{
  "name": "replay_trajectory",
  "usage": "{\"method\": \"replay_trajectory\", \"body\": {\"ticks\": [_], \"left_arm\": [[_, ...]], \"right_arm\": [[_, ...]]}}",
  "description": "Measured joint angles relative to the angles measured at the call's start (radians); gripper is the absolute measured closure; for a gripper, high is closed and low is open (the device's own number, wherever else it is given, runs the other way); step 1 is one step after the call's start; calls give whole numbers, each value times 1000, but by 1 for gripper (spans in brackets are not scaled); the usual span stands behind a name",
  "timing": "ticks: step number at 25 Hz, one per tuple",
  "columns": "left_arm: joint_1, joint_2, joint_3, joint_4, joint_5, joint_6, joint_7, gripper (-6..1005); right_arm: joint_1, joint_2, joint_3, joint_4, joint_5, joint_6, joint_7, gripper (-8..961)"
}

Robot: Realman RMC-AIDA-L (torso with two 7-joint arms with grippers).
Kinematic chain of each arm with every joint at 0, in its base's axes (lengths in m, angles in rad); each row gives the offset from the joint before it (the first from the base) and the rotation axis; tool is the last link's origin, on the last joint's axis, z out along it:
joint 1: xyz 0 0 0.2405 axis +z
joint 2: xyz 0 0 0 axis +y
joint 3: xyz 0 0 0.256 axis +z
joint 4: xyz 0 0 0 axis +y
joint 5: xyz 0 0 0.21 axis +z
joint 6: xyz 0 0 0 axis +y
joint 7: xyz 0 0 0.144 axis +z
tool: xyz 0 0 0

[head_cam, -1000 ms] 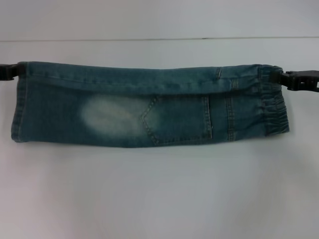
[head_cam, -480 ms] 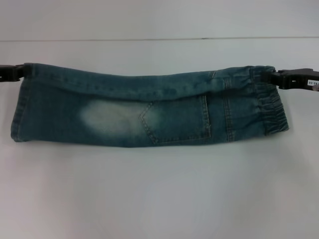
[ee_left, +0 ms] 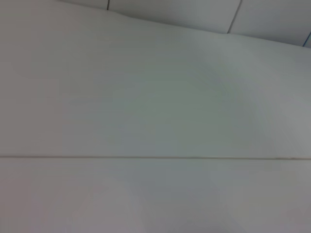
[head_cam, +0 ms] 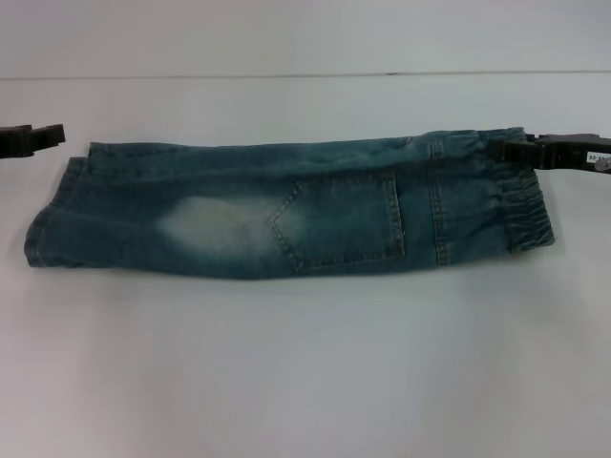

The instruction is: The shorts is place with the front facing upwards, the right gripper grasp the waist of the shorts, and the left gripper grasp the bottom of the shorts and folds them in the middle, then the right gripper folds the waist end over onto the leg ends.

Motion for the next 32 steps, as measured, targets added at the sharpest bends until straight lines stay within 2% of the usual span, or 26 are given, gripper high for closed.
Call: {"method": "replay_trajectory", "body": {"ticks": [4, 6, 11, 19, 22, 24, 25, 32], "left_arm": [[2, -2, -1, 0, -1, 7, 0, 542], [7, -3, -4, 1, -16, 21, 2, 456], [49, 0, -13, 11, -168, 150, 84, 261], [80, 2, -24, 14, -231, 342, 199, 61], [81, -2, -19, 4, -233, 446, 251, 61], [81, -3, -15, 1, -234, 469, 265, 61], [81, -4, 7, -12, -232, 524, 301, 61], [77, -19, 167, -17, -222, 599, 335, 61]], "right_arm": [[-1, -9, -39, -2, 0, 2, 48, 477], [-2, -15, -62, -11, 0, -2, 74, 270], [-3, -48, -130, -33, 0, -37, 146, 159], [-21, -79, -135, -170, -6, -173, 282, 160], [-15, -97, -136, -212, -44, -217, 356, 161], [1, -104, -137, -248, -103, -252, 417, 160], [9, -107, -137, -265, -137, -269, 443, 160], [73, -105, -138, -348, -348, -431, 560, 167]]}}
